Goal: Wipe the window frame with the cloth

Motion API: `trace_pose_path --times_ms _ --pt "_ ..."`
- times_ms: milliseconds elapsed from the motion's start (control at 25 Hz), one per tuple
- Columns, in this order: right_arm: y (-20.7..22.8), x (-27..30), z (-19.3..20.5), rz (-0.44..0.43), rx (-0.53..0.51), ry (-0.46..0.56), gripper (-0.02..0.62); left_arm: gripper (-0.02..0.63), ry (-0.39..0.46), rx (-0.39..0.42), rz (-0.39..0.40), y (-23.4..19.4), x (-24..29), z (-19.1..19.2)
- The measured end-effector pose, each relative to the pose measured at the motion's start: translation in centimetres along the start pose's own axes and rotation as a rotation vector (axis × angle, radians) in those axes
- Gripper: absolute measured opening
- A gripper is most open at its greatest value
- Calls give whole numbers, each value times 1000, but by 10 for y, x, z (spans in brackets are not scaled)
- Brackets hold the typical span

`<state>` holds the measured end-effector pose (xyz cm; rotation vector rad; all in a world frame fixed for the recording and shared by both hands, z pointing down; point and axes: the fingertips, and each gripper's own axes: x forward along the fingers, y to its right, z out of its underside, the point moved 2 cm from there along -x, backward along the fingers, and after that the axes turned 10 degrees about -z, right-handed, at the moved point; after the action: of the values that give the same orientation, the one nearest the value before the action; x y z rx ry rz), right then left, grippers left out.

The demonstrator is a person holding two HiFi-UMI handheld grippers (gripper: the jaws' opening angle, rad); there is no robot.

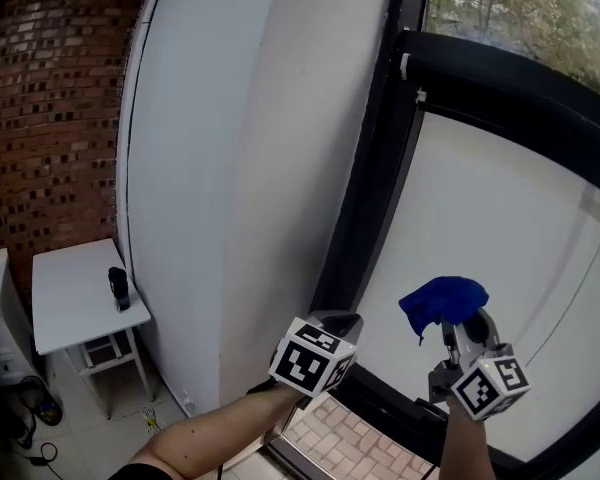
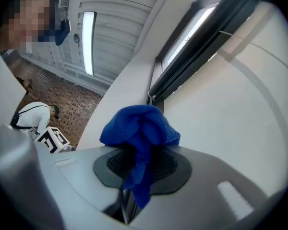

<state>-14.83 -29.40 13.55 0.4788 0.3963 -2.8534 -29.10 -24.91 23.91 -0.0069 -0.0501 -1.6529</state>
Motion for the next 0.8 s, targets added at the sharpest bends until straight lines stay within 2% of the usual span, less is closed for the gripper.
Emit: trace_pose_path --times_ms 200,400,520,680,800 --pt "-6 71 -56 -13 -70 52 84 -6 58 -22 8 -26 -2 -40" --pt "1 134 -104 5 -118 106 84 -6 120 -13 48 -42 5 -81" --pt "7 164 -134 58 -149 133 84 -6 145 -4 60 -51 -1 -84" --pt "19 198 -190 116 -253 185 84 -6 167 11 61 -60 9 -92" --pt "22 220 -209 146 -292 215 84 -6 184 25 46 -69 4 -94"
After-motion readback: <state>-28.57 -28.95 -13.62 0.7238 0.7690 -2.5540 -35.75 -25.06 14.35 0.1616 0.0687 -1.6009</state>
